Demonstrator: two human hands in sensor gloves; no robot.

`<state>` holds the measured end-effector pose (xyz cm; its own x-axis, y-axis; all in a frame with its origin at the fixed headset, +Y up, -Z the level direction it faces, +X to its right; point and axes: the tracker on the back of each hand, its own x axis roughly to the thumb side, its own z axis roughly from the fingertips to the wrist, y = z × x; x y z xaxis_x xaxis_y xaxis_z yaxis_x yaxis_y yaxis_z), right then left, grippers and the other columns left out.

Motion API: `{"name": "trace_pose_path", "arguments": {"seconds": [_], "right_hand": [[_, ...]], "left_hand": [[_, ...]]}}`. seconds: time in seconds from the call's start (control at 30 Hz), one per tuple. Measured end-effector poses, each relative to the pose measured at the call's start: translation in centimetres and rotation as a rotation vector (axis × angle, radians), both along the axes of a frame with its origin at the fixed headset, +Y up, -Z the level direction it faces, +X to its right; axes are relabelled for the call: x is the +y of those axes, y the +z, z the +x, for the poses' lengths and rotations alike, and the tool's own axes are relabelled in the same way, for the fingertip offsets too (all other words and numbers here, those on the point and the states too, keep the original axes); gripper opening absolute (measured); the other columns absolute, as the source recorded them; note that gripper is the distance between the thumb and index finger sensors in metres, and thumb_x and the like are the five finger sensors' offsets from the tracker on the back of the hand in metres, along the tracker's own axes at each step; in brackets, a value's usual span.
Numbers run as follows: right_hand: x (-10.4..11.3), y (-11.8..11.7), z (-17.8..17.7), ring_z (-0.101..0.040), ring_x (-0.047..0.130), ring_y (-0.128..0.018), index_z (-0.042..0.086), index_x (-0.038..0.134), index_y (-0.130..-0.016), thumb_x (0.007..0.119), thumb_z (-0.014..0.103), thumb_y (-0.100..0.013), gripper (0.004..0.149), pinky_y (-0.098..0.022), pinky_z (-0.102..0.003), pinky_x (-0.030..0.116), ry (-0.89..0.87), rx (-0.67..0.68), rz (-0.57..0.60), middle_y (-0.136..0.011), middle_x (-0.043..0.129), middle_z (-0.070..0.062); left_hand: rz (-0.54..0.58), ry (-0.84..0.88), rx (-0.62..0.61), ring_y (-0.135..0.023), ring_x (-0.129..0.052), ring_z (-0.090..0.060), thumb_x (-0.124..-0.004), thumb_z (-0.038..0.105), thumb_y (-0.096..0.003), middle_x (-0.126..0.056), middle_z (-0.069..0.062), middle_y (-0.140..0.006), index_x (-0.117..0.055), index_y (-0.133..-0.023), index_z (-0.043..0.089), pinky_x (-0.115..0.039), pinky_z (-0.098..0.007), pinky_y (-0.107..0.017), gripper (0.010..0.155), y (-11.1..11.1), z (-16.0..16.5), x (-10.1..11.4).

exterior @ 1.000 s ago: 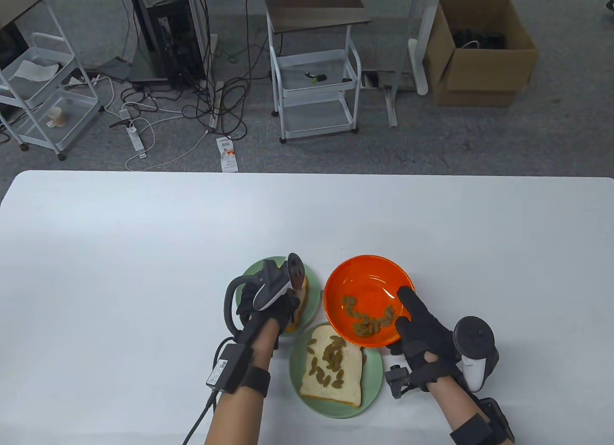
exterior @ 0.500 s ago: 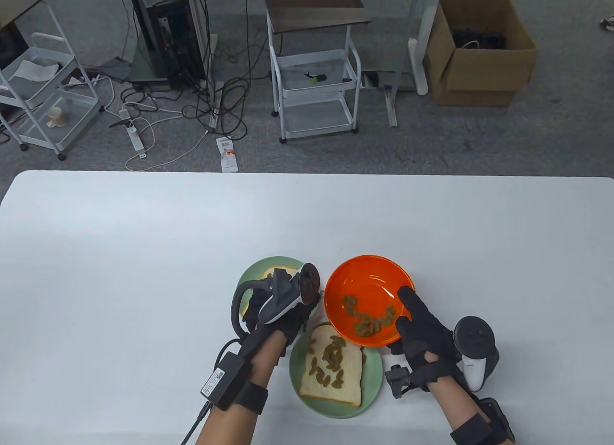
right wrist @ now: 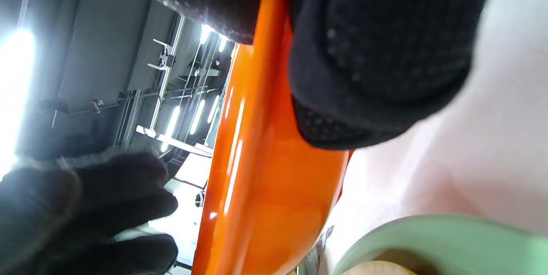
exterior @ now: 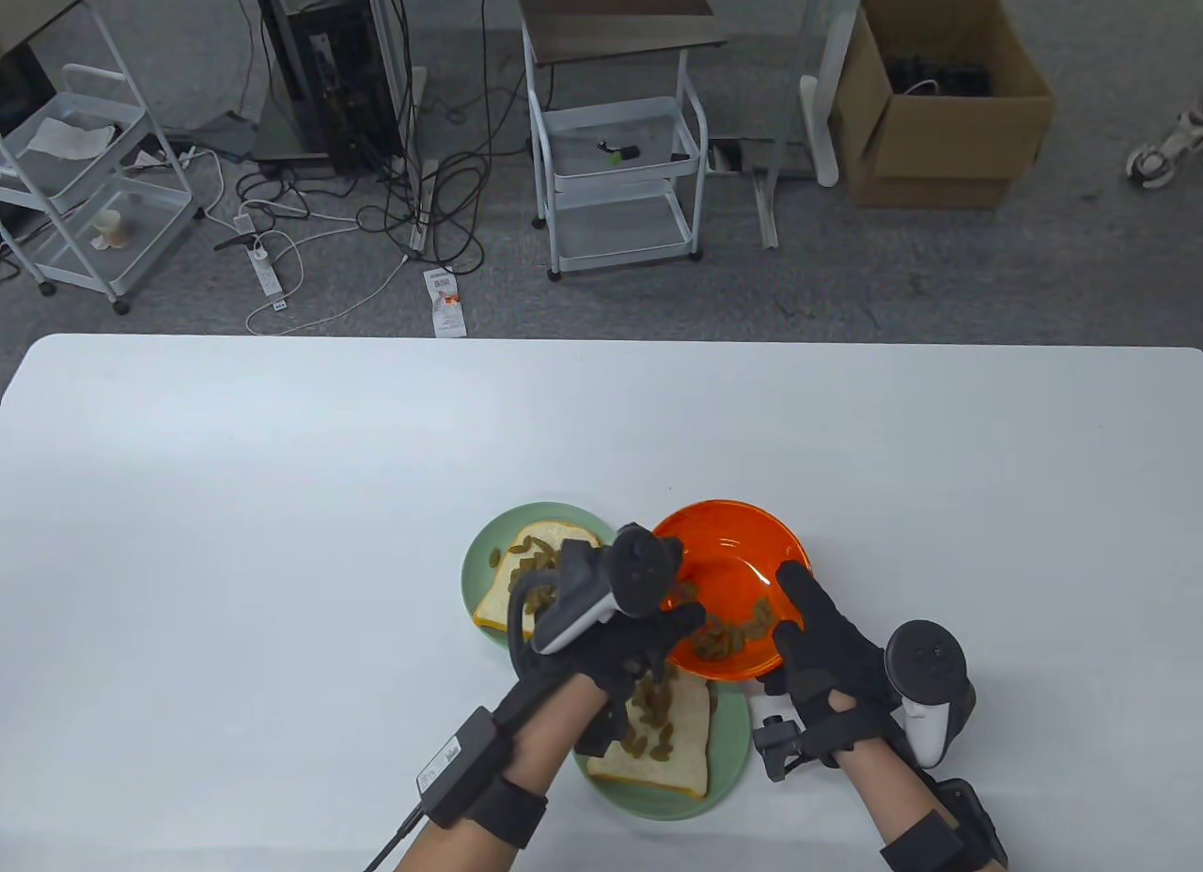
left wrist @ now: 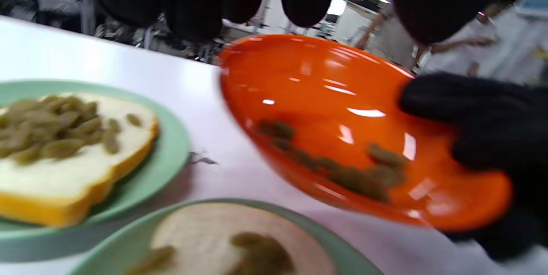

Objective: Sprinkle raisins onto toast

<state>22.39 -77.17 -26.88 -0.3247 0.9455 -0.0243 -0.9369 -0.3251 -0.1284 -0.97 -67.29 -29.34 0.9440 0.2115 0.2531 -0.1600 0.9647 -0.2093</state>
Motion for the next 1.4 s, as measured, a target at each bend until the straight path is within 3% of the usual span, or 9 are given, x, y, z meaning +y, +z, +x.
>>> {"name": "trace_pose_path", "arguments": {"seconds": [0.1,0.17,0.23,0.37,0.6,0.77,1.07,1.4], "right_hand": [[0.0,0.1,-0.2,-0.036,0.108,-0.023,0.012,0.071,-0.102,0.083,0.014,-0.046,0.058,-0.011,-0.030,0.098,0.001,0.003,0.005,-0.095,0.072,-0.037],[0.1,0.3,-0.2,-0.036,0.108,-0.023,0.012,0.071,-0.102,0.083,0.014,-0.046,0.058,-0.011,-0.030,0.099,-0.016,-0.003,0.011,-0.094,0.072,-0.037],[0.3,0.5,-0.3,-0.038,0.107,-0.021,0.012,0.073,-0.101,0.083,0.012,-0.045,0.057,-0.009,-0.031,0.098,0.020,-0.008,0.026,-0.094,0.073,-0.037],[0.5,0.4,-0.1,-0.037,0.107,-0.018,0.013,0.076,-0.099,0.083,0.012,-0.044,0.055,-0.006,-0.030,0.098,-0.018,-0.017,0.021,-0.092,0.076,-0.037],[0.1,0.2,0.1,-0.038,0.107,-0.016,0.012,0.078,-0.098,0.083,0.012,-0.044,0.055,-0.004,-0.030,0.098,-0.040,-0.034,-0.003,-0.090,0.077,-0.037],[0.1,0.0,0.2,-0.037,0.107,-0.015,0.013,0.079,-0.097,0.083,0.012,-0.044,0.054,-0.003,-0.029,0.098,-0.028,-0.044,0.022,-0.090,0.078,-0.036],[0.1,0.4,-0.7,-0.036,0.107,-0.016,0.014,0.078,-0.098,0.083,0.012,-0.044,0.054,-0.004,-0.029,0.098,-0.047,-0.009,0.026,-0.091,0.078,-0.035],[0.2,0.9,-1.6,-0.034,0.109,-0.019,0.012,0.075,-0.100,0.084,0.013,-0.045,0.055,-0.007,-0.027,0.099,-0.014,0.043,0.021,-0.092,0.076,-0.036]], "left_hand": [[0.031,-0.284,-0.040,-0.083,-0.098,-0.026,-0.079,0.075,-0.0409,-0.073,-0.004,-0.114,-0.063,-0.111,0.038,-0.086,-0.044,-0.062,0.081,0.8,3.9,-0.3],[-0.048,-0.456,-0.017,-0.084,-0.097,-0.024,-0.078,0.077,-0.0397,-0.070,-0.006,-0.116,-0.060,-0.113,0.037,-0.086,-0.042,-0.063,0.085,0.4,5.7,-1.4],[-0.092,-0.503,-0.006,-0.083,-0.098,-0.022,-0.075,0.078,-0.0401,-0.070,-0.006,-0.115,-0.059,-0.113,0.036,-0.087,-0.039,-0.062,0.085,-0.1,6.7,-2.3],[-0.101,-0.431,0.011,-0.074,-0.102,-0.016,-0.079,0.072,-0.0413,-0.082,-0.002,-0.102,-0.066,-0.108,0.034,-0.090,-0.034,-0.055,0.078,-0.8,7.1,-3.0],[0.040,-0.478,0.009,-0.058,-0.109,-0.008,-0.089,0.060,-0.0403,-0.088,-0.001,-0.090,-0.073,-0.101,0.037,-0.096,-0.025,-0.045,0.067,-0.9,8.2,-4.3],[0.202,-0.447,-0.006,-0.047,-0.114,-0.010,-0.096,0.054,-0.0389,-0.096,0.001,-0.076,-0.087,-0.085,0.039,-0.100,-0.023,-0.036,0.050,-0.7,8.8,-4.8],[0.263,-0.395,-0.010,-0.034,-0.116,-0.006,-0.104,0.053,-0.0308,-0.105,0.005,-0.064,-0.096,-0.074,0.039,-0.103,-0.019,-0.028,0.046,-0.8,7.5,-4.2],[0.296,-0.301,-0.020,-0.028,-0.116,-0.005,-0.106,0.051,-0.0296,-0.108,0.006,-0.058,-0.100,-0.069,0.037,-0.103,-0.017,-0.022,0.042,-0.1,5.2,-3.6]]}}
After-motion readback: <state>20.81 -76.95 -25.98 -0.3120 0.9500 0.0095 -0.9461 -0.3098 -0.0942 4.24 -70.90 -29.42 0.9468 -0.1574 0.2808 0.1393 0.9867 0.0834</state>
